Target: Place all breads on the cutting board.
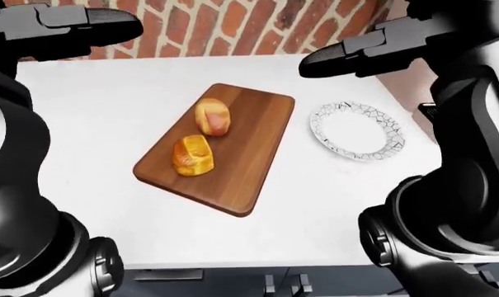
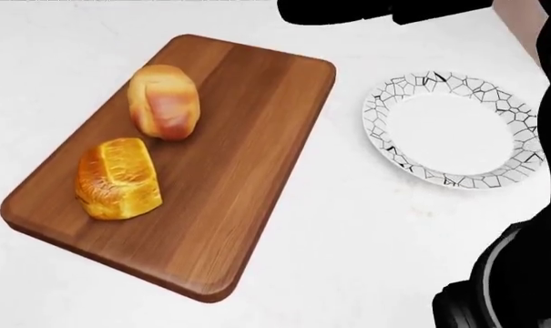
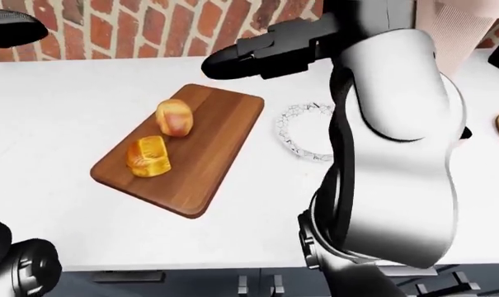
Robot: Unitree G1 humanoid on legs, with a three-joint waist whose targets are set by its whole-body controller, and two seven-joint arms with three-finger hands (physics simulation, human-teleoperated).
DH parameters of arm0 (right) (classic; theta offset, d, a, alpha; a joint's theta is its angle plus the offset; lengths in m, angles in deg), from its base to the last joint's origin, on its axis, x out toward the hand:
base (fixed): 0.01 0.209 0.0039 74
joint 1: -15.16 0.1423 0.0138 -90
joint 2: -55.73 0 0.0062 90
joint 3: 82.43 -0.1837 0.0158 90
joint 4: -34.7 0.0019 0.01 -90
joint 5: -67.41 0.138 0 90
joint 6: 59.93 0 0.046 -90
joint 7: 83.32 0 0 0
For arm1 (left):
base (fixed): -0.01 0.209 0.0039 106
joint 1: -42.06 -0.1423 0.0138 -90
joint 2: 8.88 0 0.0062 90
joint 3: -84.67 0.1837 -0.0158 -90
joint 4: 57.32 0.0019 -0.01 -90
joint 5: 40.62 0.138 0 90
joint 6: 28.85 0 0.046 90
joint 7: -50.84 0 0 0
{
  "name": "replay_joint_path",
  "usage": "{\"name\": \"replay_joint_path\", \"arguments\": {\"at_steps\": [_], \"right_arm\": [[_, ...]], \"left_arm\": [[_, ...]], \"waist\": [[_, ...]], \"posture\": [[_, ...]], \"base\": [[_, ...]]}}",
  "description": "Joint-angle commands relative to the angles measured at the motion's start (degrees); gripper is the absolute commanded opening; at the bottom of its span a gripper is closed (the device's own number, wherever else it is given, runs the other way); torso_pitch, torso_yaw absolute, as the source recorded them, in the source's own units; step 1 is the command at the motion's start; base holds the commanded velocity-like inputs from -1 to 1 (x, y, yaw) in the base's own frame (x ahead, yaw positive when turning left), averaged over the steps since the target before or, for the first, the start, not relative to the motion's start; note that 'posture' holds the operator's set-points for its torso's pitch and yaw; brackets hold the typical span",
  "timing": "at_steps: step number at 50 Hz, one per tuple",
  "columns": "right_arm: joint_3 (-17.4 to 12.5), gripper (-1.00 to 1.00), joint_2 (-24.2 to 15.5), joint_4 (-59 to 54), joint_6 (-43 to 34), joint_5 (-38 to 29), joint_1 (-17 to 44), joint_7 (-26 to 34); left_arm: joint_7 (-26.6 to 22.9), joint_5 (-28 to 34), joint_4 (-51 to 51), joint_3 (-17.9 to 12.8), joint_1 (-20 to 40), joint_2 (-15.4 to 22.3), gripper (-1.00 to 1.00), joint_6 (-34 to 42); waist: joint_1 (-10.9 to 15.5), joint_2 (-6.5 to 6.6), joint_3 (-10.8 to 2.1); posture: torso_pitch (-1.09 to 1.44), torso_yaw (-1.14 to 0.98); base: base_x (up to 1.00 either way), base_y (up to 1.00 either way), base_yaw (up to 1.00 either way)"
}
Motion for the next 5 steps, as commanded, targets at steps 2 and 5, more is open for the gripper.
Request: {"name": "replay_joint_path", "arguments": {"at_steps": [2,5], "right_arm": [[-0.01,1.0,-0.91,0.95,1.01,-0.18,1.33,-0.36],[0.74,1.0,-1.39,2.89,0.54,-0.67,0.36,-0.41]], "left_arm": [[1.47,-1.74,-0.65,-0.39,2.9,1.88,1.0,-0.62],[2.77,-2.31,-1.88,-0.47,1.79,2.27,1.0,-2.02]], "waist": [[-0.04,0.23,-1.37],[-0.02,0.24,-1.27]], "posture": [[0.0,0.0],[0.0,0.0]], "base": [[0.0,0.0,0.0],[0.0,0.0,0.0]]}}
